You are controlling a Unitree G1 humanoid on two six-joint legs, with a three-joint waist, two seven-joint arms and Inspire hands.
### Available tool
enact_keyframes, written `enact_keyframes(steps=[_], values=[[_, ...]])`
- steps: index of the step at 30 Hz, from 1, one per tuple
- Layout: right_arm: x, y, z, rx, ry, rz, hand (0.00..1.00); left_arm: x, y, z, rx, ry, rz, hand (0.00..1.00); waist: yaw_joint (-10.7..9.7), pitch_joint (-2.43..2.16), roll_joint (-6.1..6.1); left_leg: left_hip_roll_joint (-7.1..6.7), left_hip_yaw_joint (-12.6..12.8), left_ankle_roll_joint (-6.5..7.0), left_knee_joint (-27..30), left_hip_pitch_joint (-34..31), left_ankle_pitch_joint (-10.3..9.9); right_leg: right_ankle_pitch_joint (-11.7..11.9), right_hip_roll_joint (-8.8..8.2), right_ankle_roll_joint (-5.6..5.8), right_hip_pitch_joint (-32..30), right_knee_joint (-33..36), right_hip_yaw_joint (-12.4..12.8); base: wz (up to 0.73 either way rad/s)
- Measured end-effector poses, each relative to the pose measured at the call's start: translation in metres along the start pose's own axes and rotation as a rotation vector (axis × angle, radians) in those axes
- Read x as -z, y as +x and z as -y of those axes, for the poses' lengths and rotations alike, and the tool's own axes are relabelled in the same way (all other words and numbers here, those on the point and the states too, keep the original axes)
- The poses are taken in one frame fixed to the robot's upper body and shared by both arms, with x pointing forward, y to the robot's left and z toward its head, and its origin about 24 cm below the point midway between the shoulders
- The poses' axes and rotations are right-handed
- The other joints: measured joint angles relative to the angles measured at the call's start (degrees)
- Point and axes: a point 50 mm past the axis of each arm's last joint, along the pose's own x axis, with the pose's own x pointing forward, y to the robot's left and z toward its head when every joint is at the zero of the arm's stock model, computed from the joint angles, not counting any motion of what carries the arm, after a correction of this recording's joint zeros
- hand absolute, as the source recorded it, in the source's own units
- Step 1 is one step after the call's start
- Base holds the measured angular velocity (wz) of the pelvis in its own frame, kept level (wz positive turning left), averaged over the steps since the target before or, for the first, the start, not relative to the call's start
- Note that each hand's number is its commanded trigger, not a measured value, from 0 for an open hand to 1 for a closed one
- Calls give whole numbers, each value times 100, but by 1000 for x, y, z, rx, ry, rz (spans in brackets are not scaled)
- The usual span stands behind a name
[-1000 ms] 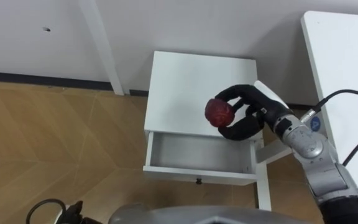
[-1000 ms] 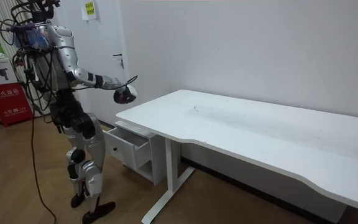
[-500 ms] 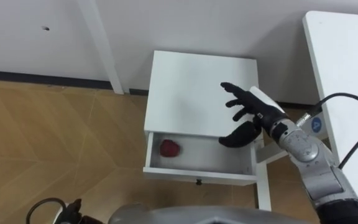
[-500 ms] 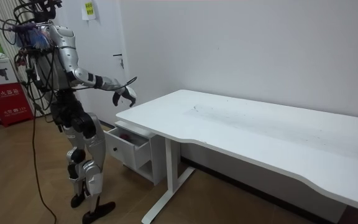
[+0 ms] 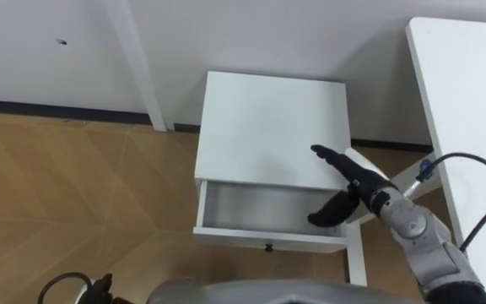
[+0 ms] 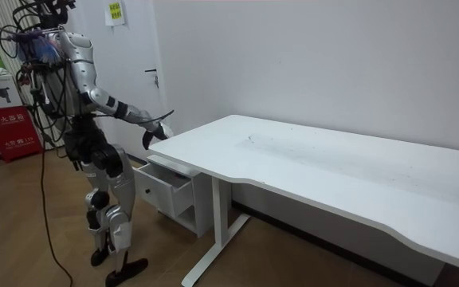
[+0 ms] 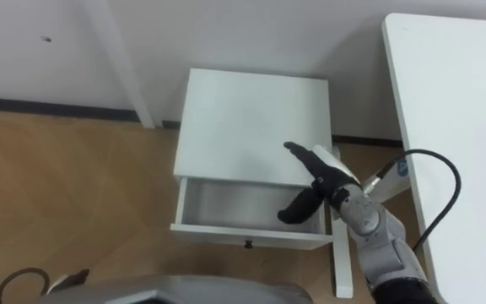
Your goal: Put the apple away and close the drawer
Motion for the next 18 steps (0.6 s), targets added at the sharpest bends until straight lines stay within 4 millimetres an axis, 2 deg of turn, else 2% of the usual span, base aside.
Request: enact_keyframes(steps=[1, 2, 5, 7, 9, 10, 11, 12, 13, 14, 15, 16, 17, 18], values=[[10, 0, -3, 5, 26, -35, 0, 4, -1, 1, 1, 0, -10, 0, -32, -27, -12, 0, 2, 1, 2, 8, -1, 0, -2, 0, 2, 0, -20, 9], [23, 0, -7, 13, 77, -78, 0, 7, -1, 1, 1, -1, -20, 0, -54, -33, -16, -1, 0, 2, 5, 37, -1, 0, -2, 0, 19, 1, -20, 4], [56, -6, -19, 38, 212, -205, 0, 16, -2, 3, -3, -11, -54, 0, -72, -18, 17, 5, 2, 2, -1, 93, -3, -1, -1, 2, 75, 10, 53, 0], [88, -19, -31, 70, 323, -340, 0, 20, -3, 4, -16, -39, -76, 0, -77, -24, 34, 2, 2, 18, -19, 83, -17, -6, -5, 10, 66, 20, 98, -3], [110, -31, -40, 98, 375, -446, 0, 23, -3, 7, -14, -56, -89, 0, -216, -27, 78, -30, 17, 45, 69, 54, -91, -36, -34, 56, 64, 132, 76, 2], [123, -39, -45, 105, 371, -511, 0, 25, -4, 10, -6, -63, -104, 0, -250, -44, 142, -21, 28, 78, 183, 27, -160, -81, -75, 101, -26, 368, 72, 0], [128, -43, -47, 110, 367, -539, 0, 25, -4, 12, -3, -68, -106, 0, -260, -42, 155, -8, 43, 100, 272, -17, -213, -119, -100, 116, -125, 564, 66, -5], [138, -51, -54, 114, 385, -604, 0, 23, -3, 14, 4, -81, -111, 0, -297, -21, 233, 5, 51, 166, 465, -89, -320, -188, -217, 118, -415, 1176, 48, 0], [146, -59, -60, 112, 407, -666, 0, 21, -2, 15, 10, -87, -119, 0, -337, -19, 300, -3, 65, 238, 591, -129, -379, -188, -401, 109, -827, 2063, 52, 7], [153, -66, -68, 98, 422, -717, 0, 20, -2, 11, 2, -88, -117, 0, -403, -22, 282, -98, 77, 337, 701, -157, -440, -97, -680, 101, -1281, 2964, 88, 9], [156, -70, -71, 94, 435, -739, 0, 20, -1, 9, -2, -86, -117, 0, -430, -24, 274, -155, 88, 388, 752, -158, -473, 21, -811, 79, -1490, 3381, 114, 0], [163, -78, -76, 90, 467, -792, 0, 21, -2, 8, -4, -86, -120, 0, -486, -21, 363, -166, 100, 479, 883, -155, -570, 499, -981, 66, -1923, 4067, 155, -18], [167, -84, -81, 90, 513, -835, 0, 25, -2, 6, -10, -91, -127, 0, -527, -14, 463, -115, 141, 550, 977, -158, -655, 1192, -1022, 44, -2379, 4760, 339, -22], [169, -87, -85, 82, 530, -851, 0, 27, -2, 3, -18, -89, -133, 0, -557, 5, 505, -91, 179, 633, 1037, -170, -717, 1422, -1034, 48, -2675, 5265, 428, -40]])
